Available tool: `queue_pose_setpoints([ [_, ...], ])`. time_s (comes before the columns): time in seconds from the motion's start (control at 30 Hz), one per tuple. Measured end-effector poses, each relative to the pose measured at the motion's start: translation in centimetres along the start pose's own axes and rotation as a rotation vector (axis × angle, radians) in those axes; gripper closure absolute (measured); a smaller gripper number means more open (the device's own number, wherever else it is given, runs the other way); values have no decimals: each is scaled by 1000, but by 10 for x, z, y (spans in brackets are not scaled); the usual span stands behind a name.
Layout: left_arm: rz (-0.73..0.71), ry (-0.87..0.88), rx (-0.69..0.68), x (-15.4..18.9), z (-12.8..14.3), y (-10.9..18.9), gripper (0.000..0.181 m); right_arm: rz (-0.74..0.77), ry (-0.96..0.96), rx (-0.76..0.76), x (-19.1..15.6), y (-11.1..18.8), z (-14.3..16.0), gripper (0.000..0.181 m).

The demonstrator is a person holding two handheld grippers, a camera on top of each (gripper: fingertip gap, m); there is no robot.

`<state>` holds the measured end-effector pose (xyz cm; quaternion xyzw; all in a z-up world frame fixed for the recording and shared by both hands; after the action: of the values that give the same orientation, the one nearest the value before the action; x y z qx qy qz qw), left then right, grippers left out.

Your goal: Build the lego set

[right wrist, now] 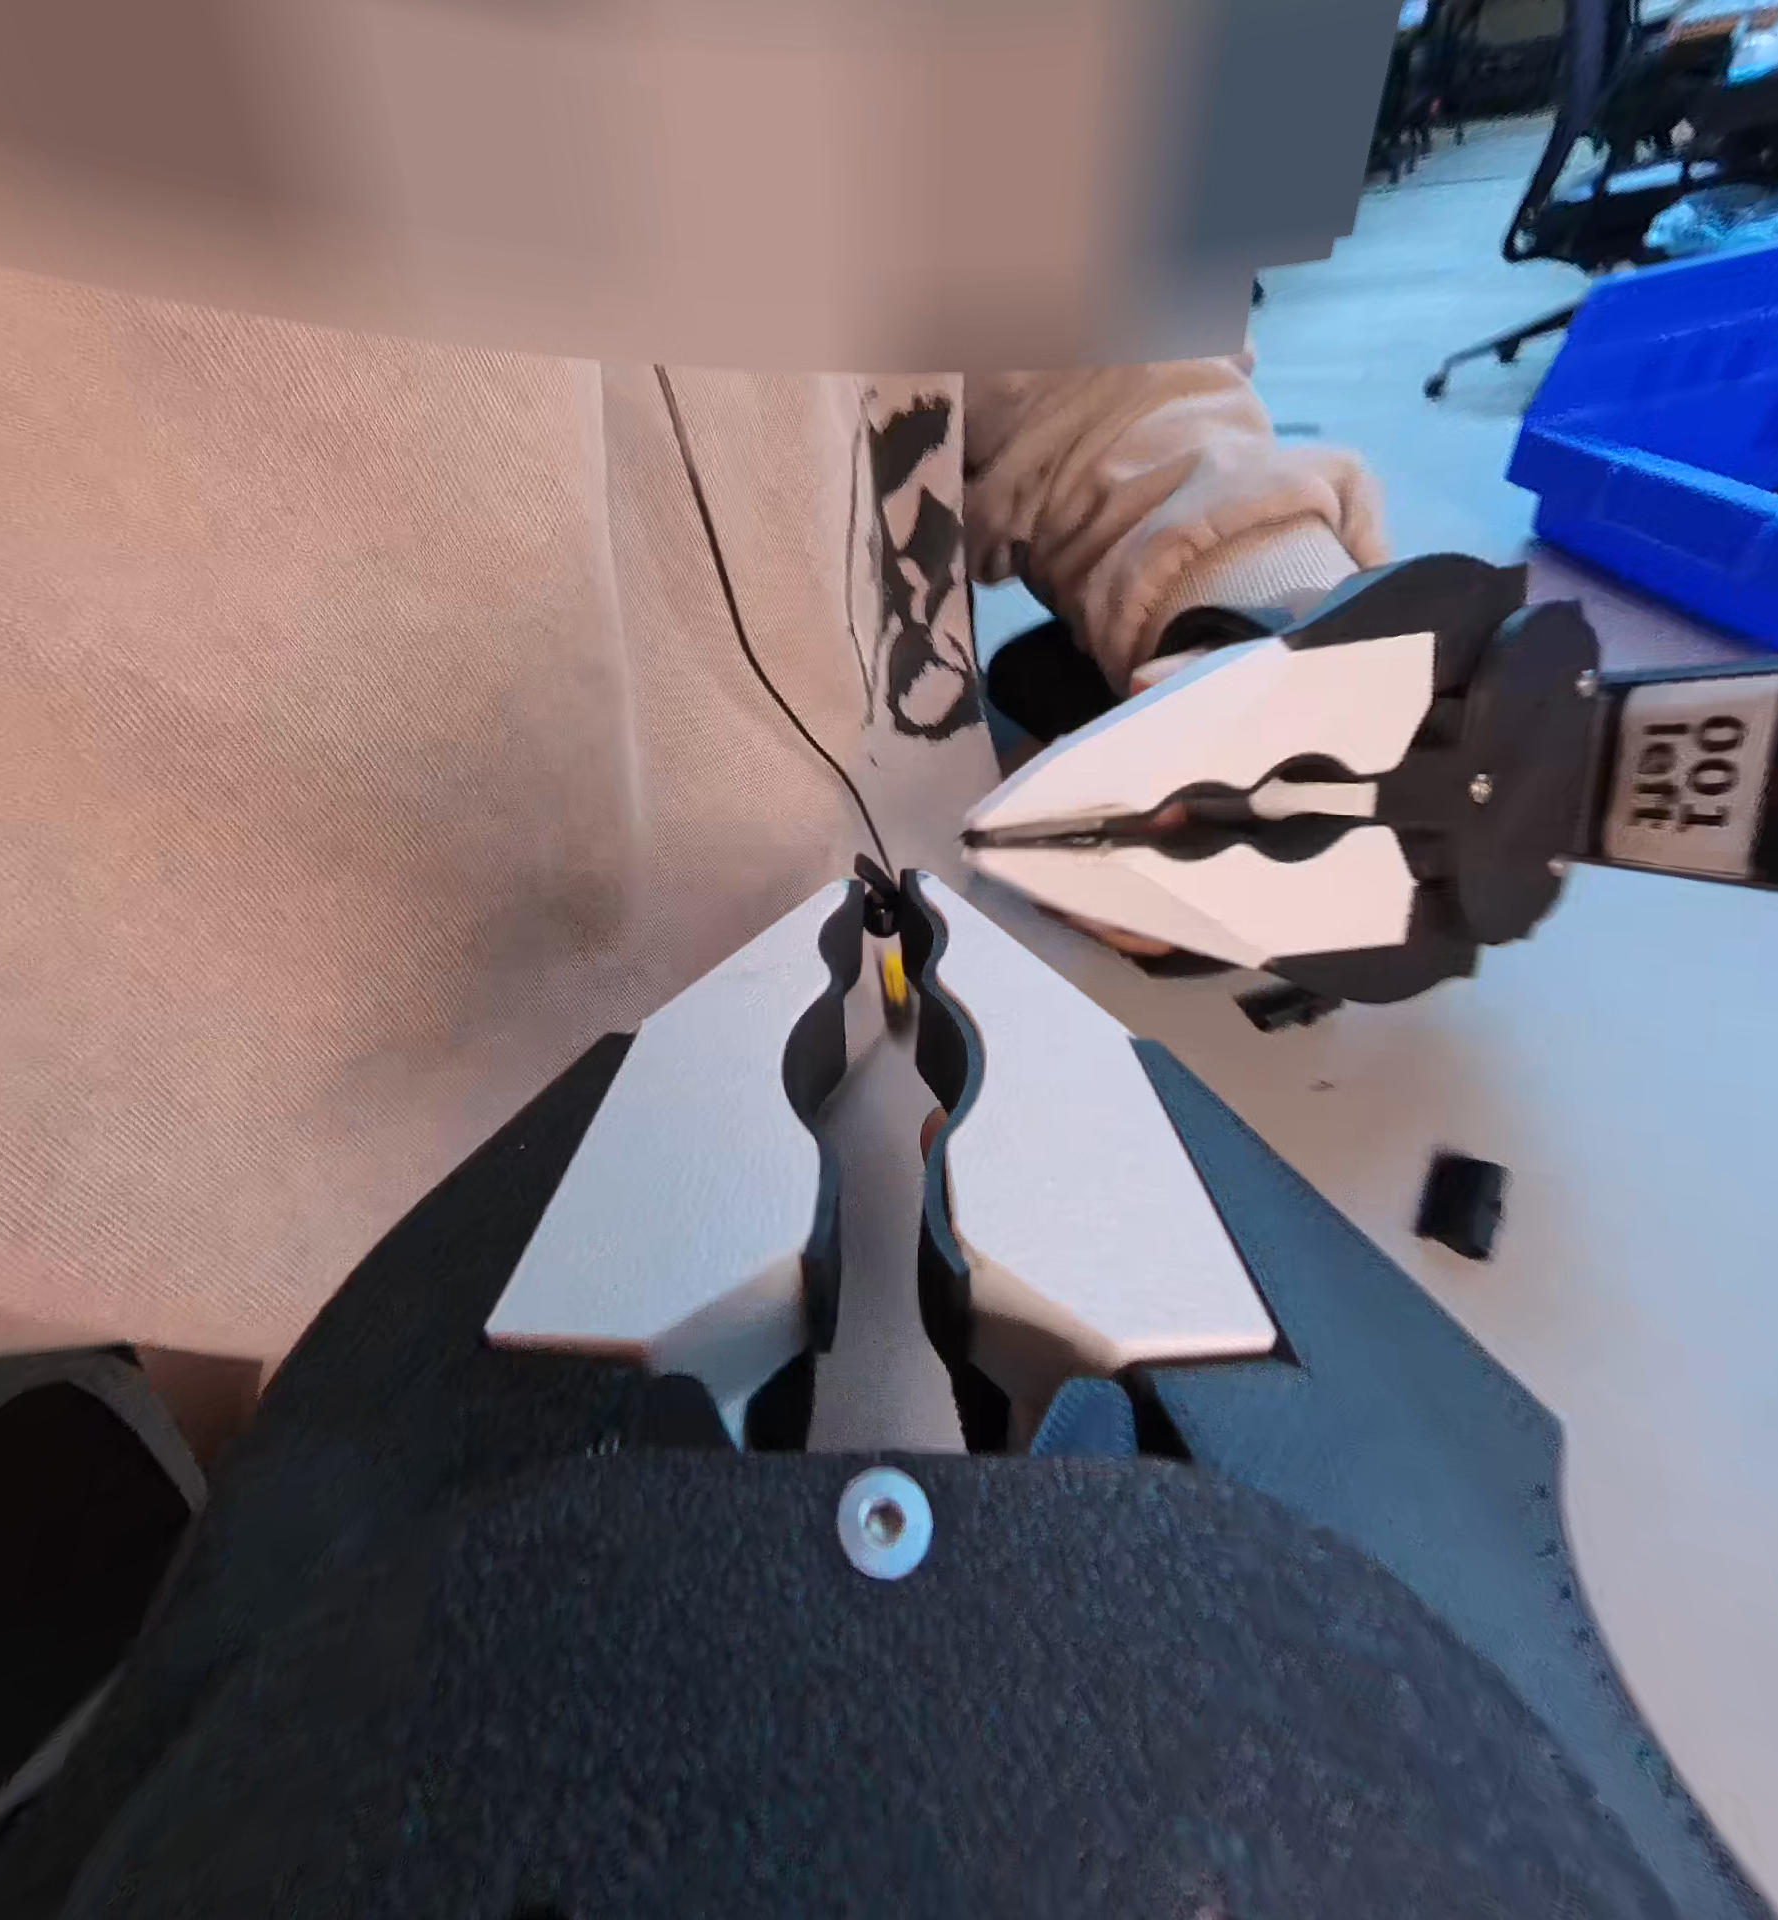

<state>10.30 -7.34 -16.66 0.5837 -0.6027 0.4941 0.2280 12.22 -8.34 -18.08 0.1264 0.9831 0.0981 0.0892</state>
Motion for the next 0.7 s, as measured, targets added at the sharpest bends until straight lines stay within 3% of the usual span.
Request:
queue_pose_setpoints([
  [0.03,-18,-30,-37,1,5,-4,181,-34,-38,50,-2,-3,-3,176],
  [0.13,-149,-149,-50,-6,5,2,181,16,-49,35,8,2,8,177],
  [0.23,-408,-319,-65,-28,-1,25,181,64,-57,23,14,9,14,177],
  [0.43,-819,-578,-296,-52,17,55,164,196,-83,57,32,29,17,177],
  [0.57,-986,-688,-466,-58,38,66,158,280,-72,78,41,41,13,177],
  [0.7,-1064,-798,-630,-71,55,54,154,326,-58,45,45,41,15,177],
])
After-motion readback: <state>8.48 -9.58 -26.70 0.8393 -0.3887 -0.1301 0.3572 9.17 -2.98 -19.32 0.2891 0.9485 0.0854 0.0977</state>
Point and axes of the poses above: each gripper's, where its closed fingertips meet, y back along the fingers, z out of its underside, x = y × z across the jaws, the point moved 1 cm from there along y, back along the fingers
